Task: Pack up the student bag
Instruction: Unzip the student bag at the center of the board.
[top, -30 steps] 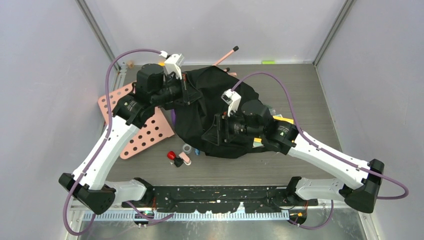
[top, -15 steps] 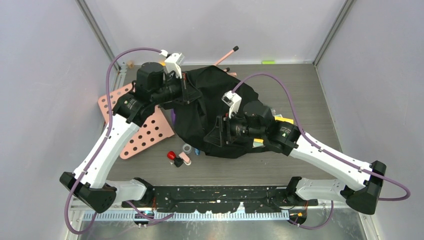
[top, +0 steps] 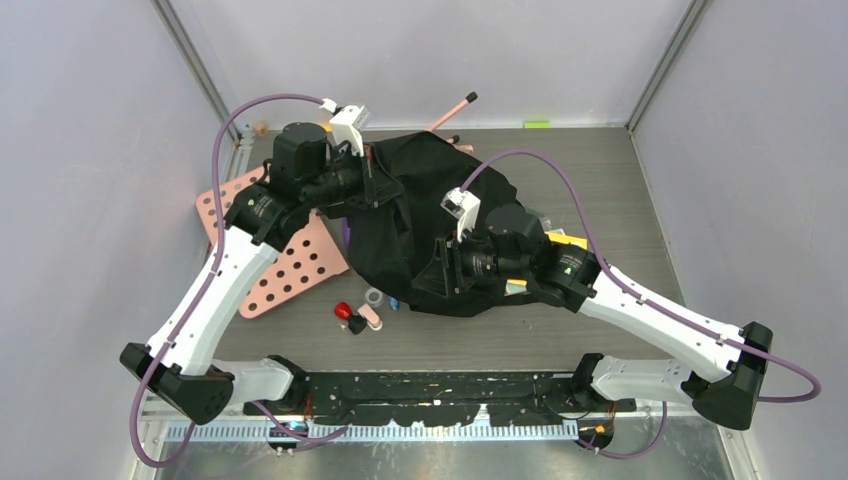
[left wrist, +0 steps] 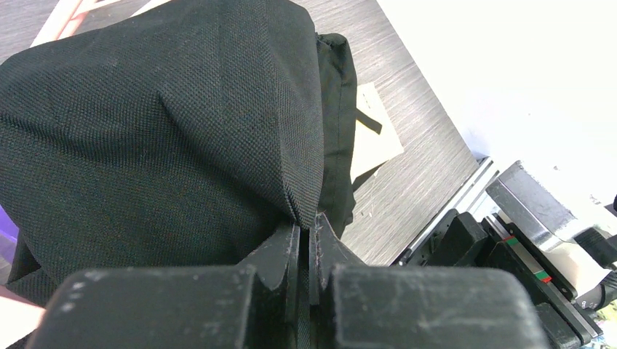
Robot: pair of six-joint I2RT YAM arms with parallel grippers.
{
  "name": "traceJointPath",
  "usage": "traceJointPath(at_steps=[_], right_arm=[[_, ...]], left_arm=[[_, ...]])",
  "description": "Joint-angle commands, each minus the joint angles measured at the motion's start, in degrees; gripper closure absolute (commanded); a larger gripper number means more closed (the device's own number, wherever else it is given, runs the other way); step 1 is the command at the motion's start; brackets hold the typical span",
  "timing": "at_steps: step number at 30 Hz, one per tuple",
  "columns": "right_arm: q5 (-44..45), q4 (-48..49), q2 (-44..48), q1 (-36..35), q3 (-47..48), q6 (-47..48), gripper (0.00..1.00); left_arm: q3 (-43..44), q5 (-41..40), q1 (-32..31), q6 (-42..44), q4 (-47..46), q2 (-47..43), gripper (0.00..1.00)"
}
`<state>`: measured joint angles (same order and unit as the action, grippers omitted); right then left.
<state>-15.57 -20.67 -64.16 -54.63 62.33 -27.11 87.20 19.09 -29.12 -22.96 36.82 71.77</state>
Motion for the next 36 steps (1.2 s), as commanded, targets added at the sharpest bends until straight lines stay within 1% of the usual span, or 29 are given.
traceJointPath(at_steps=[1,7,15,17,18,22,23,26,27,30,32,34,36], right_arm=[[-1.2,2.3,0.6,0.6,0.8,1.3,0.54],[-1.1,3.2,-0.7,0.9,0.9,2.0,0.55],[-2.0,4.8,-3.5,1.3,1.7,2.9,0.61],[-2.3,4.8,-3.8,1.4,1.9,3.0,0.71],[-2.3,4.7,-3.7,1.4,2.0,3.0,0.79],[-1.6,4.0,-3.3,1.4,1.6,2.9,0.97],[-0.5,3.9,-3.2,1.4,1.4,2.9,0.98],[5.1,6.5,-2.5,1.4,-0.9,1.4,1.0],[5.9,7.7,-2.3,1.4,-1.6,0.9,1.0],[8.8,13.9,-1.6,1.4,-4.7,-1.5,1.0],[10.3,16.9,-1.5,1.4,-5.9,-2.4,1.0],[10.8,17.8,-2.1,1.4,-6.4,-2.8,1.0],[10.8,18.2,-3.3,1.3,-6.4,-2.9,1.0]], left_arm=[[3.7,1.2,0.5,1.3,-3.5,-0.7,1.0],[3.7,1.9,0.5,1.1,-3.7,-0.7,1.0],[4.3,2.9,0.5,1.3,-3.3,0.2,1.0],[4.4,2.8,0.5,1.5,-3.1,0.3,1.0],[4.4,2.5,0.5,1.8,-3.0,0.3,1.0],[3.4,-0.2,0.6,3.6,-1.6,0.4,1.0],[3.1,-1.7,0.6,4.2,-0.9,0.4,0.97],[1.7,-7.2,0.6,6.0,1.6,-0.1,0.71],[1.1,-8.6,0.6,6.7,2.2,-0.5,0.63],[-0.3,-13.2,0.6,8.6,5.3,-1.6,0.36],[-1.2,-16.4,0.6,9.3,7.9,-2.4,0.21],[-2.7,-18.6,0.6,8.8,10.3,-3.7,0.14],[-5.5,-18.6,0.6,6.7,11.9,-5.4,0.1]])
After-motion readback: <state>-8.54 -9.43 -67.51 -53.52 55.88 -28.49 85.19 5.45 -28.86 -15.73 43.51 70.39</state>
